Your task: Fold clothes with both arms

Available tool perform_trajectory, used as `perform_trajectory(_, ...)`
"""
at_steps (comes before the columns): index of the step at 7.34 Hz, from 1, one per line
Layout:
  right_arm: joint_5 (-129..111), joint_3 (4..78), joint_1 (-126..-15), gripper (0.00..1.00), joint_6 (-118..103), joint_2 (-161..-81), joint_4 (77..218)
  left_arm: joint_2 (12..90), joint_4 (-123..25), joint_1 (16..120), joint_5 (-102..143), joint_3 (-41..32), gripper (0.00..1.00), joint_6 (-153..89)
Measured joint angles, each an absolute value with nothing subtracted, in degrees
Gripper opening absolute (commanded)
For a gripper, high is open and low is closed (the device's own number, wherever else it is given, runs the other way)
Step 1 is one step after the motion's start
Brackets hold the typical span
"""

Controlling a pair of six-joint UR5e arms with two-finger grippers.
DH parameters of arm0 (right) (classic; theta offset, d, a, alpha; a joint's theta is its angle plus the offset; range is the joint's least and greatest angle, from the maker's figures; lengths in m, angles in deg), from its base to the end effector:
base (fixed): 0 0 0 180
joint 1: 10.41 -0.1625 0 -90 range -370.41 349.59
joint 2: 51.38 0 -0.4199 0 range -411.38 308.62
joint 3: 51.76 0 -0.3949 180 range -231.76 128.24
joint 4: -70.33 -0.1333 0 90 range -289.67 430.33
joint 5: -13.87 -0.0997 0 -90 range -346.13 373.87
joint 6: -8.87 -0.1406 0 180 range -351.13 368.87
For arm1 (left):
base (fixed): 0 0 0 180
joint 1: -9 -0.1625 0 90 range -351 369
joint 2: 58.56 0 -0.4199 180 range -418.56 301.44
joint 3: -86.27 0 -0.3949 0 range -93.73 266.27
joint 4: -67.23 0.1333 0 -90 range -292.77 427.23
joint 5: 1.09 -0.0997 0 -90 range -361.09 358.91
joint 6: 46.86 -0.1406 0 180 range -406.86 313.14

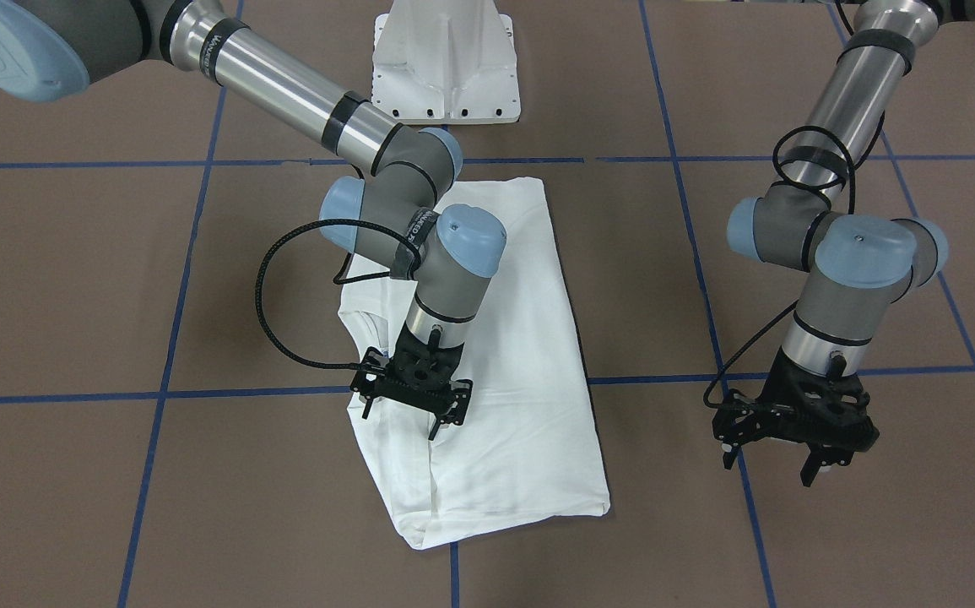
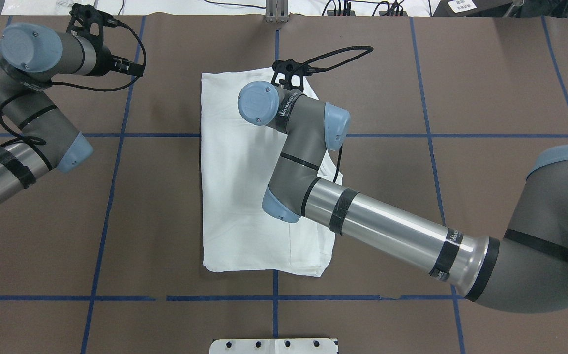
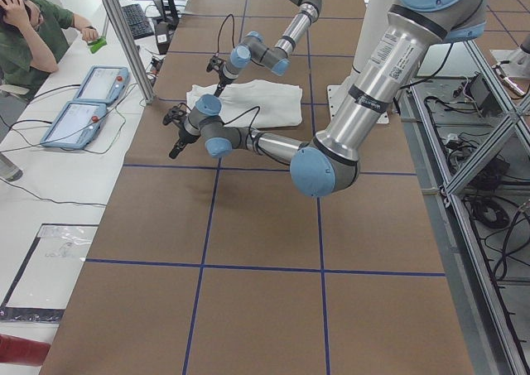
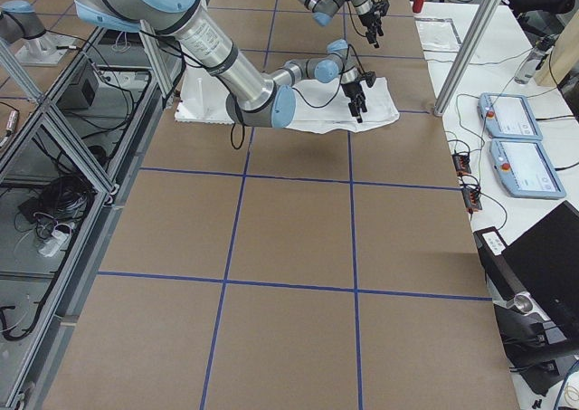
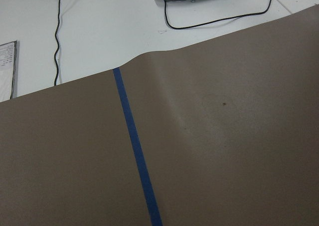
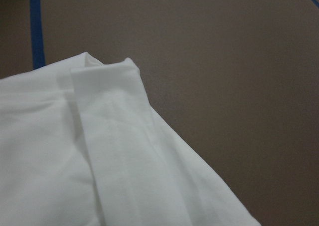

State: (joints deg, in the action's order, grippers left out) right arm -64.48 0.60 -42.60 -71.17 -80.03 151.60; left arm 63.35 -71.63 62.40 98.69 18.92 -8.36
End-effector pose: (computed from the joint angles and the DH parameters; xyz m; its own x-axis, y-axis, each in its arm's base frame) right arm -0.6654 -0.6099 0.2678 0.8096 0.3094 0.4989 -0.4806 0.8373 0.2606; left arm 0.3784 -0.6931 0.4439 0.7479 0.2865 -0.5988 0.1925 0.7697 0.6087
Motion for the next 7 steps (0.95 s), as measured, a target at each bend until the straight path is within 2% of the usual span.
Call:
perform_trajectory(5,-64.41,1.32,-43.55,1.0,-60.09,-79.96,156.31,63.37,-71.69,62.18,98.76,18.86,1.0,-8.34)
perform_trajectory(7,-64.49,7.02,-44.23,1.0,-54.6,-81.55,164.13,63.4,-71.68,62.14,98.76,18.86,1.0,-8.3)
